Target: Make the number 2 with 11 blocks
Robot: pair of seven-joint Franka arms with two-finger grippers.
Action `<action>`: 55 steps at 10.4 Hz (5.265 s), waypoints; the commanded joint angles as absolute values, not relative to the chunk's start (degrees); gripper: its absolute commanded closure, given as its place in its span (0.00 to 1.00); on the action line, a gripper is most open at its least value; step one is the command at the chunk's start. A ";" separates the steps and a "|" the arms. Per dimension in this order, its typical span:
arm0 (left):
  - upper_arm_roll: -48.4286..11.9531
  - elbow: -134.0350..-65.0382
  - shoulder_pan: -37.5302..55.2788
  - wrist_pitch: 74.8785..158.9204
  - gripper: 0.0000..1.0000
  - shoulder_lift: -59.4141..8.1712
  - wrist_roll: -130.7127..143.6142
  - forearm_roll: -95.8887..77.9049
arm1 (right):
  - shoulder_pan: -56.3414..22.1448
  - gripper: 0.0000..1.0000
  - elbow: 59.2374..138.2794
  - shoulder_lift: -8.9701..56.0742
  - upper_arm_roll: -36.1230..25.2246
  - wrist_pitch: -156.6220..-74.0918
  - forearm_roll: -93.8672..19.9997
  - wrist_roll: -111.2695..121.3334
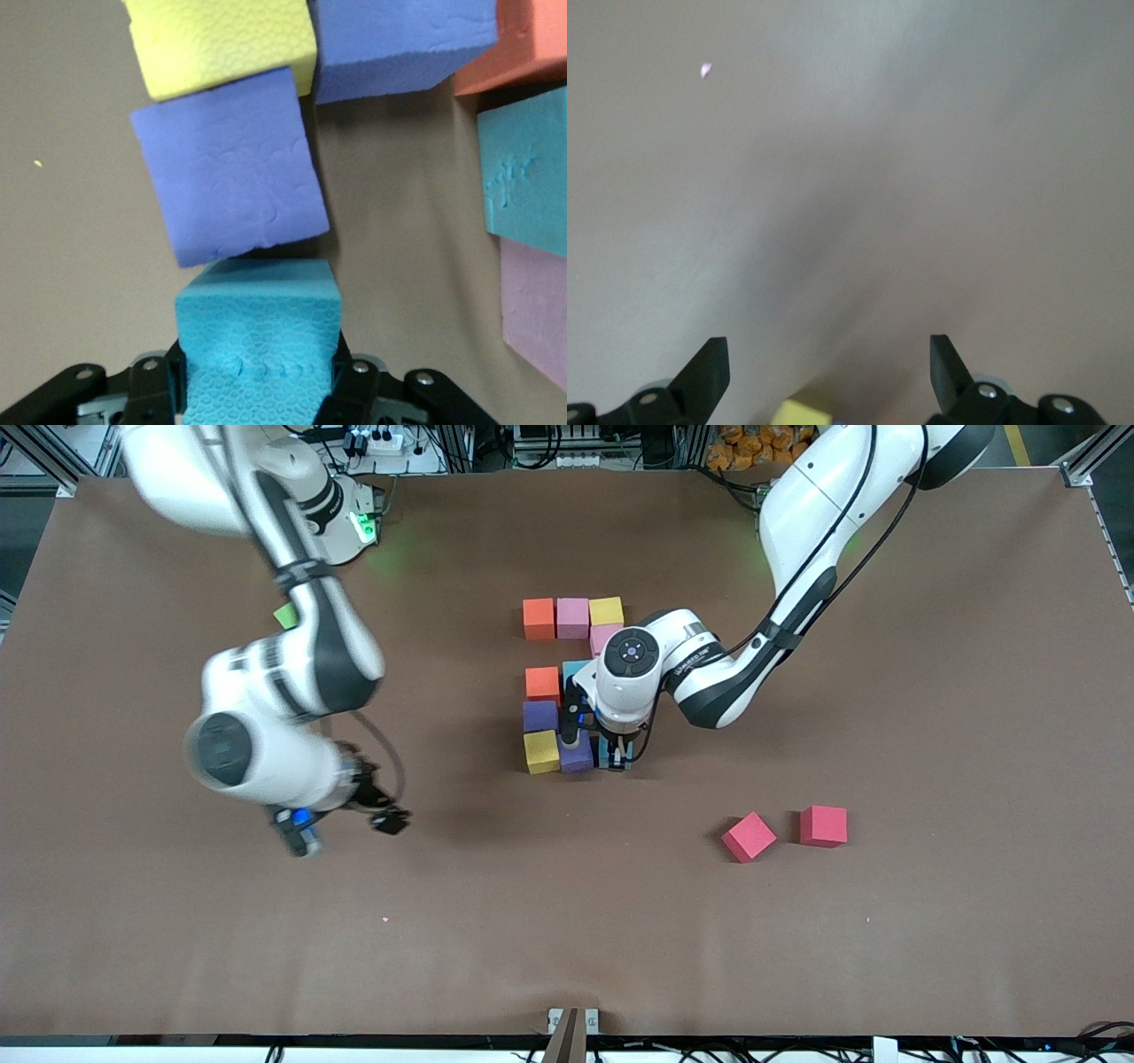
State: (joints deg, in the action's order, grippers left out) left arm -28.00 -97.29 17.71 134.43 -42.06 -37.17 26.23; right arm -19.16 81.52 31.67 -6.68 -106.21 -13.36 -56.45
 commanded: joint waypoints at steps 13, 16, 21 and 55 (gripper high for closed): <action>-26.54 -94.92 19.86 134.03 0.65 -43.42 -34.81 27.42 | -0.97 0.00 98.44 -0.51 6.07 -98.00 -0.35 -5.11; -26.54 -94.75 19.51 134.03 0.00 -42.98 -34.89 27.51 | -1.14 0.00 95.12 -0.79 1.68 -94.76 -0.79 0.00; -26.72 -92.63 18.37 132.99 0.00 -40.00 -35.42 26.90 | -2.28 0.00 85.54 0.35 -4.83 -86.86 -1.14 6.67; -0.69 -86.84 3.25 88.15 0.00 -1.58 -0.27 5.09 | 0.26 0.00 82.35 1.14 -5.10 -84.46 -1.14 6.59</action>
